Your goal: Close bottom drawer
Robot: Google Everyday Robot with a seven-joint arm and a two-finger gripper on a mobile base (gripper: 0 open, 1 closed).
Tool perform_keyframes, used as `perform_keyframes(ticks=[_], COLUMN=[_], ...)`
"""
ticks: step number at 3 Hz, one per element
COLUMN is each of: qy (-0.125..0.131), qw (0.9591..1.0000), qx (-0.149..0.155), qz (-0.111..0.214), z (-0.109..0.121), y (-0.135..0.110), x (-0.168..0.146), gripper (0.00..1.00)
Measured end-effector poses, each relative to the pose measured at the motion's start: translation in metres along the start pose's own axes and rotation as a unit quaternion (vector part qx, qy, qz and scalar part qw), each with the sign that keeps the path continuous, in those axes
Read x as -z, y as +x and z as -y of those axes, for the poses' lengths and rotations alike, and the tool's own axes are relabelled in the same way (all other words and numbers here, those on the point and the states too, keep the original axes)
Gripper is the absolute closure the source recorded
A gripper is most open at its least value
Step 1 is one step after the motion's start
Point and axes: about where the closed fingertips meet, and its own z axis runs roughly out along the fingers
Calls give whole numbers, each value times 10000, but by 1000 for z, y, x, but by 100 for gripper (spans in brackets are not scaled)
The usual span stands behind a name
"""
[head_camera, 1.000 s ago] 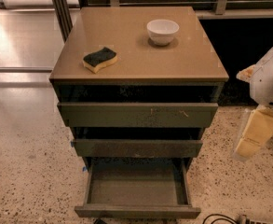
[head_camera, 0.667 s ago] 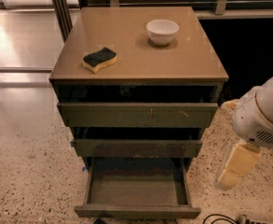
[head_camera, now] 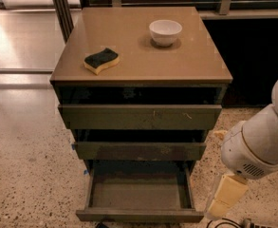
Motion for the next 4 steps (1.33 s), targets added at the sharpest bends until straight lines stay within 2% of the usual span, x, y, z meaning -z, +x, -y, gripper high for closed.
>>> perform_keyframes(ticks=[1, 2, 3, 4], qy=[-9, -291, -415, -398], qw=[9998, 9970, 9952, 9974], qx=[-91, -231, -125, 30], qz=[186, 681, 880, 605], z=[-1, -6, -11, -27], y=[2, 1, -22, -39], x=[-6, -56, -124, -185], gripper=[0, 0, 0, 0])
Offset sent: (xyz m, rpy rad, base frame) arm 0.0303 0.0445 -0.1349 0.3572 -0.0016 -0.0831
